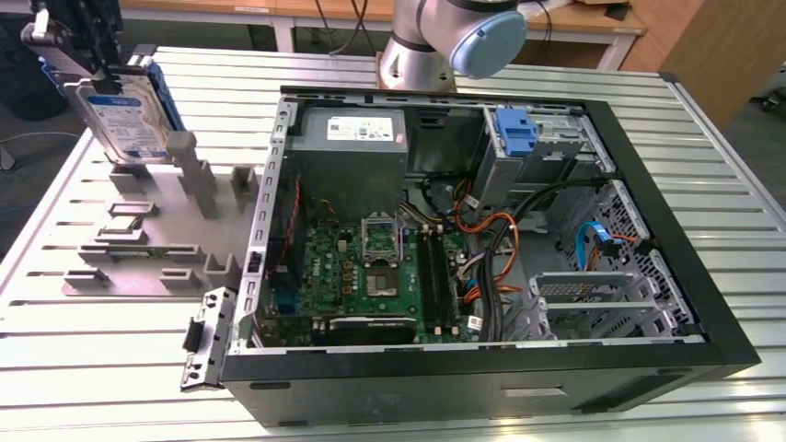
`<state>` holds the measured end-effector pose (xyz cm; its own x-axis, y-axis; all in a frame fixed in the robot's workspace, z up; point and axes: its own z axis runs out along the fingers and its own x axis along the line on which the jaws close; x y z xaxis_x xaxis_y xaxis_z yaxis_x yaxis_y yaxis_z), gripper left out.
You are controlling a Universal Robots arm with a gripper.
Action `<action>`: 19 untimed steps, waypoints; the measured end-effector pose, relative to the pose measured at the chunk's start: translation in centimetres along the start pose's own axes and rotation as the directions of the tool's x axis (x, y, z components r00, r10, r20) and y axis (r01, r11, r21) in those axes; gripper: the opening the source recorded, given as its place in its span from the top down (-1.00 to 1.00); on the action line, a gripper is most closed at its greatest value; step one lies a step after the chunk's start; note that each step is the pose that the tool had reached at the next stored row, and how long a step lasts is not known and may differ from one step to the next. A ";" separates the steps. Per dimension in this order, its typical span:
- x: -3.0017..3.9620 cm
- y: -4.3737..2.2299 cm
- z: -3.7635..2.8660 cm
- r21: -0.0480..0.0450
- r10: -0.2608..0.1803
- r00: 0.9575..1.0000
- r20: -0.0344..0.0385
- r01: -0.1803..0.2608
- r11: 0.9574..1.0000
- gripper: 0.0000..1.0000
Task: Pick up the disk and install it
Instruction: 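Pick up the disk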
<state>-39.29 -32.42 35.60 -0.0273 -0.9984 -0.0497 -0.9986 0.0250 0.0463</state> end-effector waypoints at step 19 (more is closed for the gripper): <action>-0.13 0.12 -2.64 0.000 0.000 1.000 0.000 0.000 1.000 0.31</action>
<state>-39.29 -32.41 38.25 -0.0274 -0.9984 -0.0495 -0.9986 0.0251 0.0463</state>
